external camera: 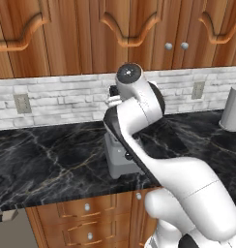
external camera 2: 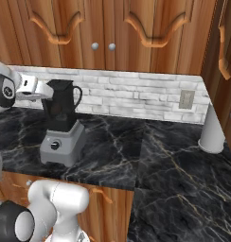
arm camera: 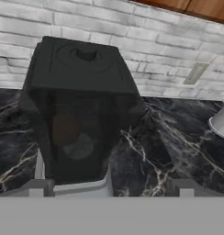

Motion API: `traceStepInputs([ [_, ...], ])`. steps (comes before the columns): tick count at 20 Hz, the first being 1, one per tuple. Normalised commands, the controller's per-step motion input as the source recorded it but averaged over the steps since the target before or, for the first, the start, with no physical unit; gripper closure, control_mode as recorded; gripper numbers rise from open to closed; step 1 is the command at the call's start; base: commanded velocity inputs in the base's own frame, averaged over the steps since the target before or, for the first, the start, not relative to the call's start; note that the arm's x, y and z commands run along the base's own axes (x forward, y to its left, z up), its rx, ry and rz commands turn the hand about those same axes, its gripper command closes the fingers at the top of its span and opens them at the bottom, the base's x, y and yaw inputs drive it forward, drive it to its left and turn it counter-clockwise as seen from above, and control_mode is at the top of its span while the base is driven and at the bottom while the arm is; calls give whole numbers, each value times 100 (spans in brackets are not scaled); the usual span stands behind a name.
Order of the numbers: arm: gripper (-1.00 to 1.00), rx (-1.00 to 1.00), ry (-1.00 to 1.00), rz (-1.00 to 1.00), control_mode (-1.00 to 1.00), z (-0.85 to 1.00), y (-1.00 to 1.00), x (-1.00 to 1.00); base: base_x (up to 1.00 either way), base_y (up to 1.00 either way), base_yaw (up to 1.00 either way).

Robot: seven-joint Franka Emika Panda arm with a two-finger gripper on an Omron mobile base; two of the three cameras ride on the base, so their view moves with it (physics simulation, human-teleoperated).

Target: Open the blender lid, put the tangerine in the blender, close the lid, and start the blender.

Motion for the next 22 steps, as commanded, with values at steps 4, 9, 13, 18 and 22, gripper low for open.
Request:
traceStepInputs([
  [4,-100,-15,5,-27,-100,-70,30,-45,0,0,0],
  [9,-100,-17,9,-21,-100,-77,23,-8,0,0,0],
  [13,-100,-16,19,-14,-100,-60,16,0,0,0,0],
  [18,-100,-12,17,-6,-100,-38,6,6,0,0,0],
  [22,-100,-4,14,0,-100,-29,0,14,0,0,0],
])
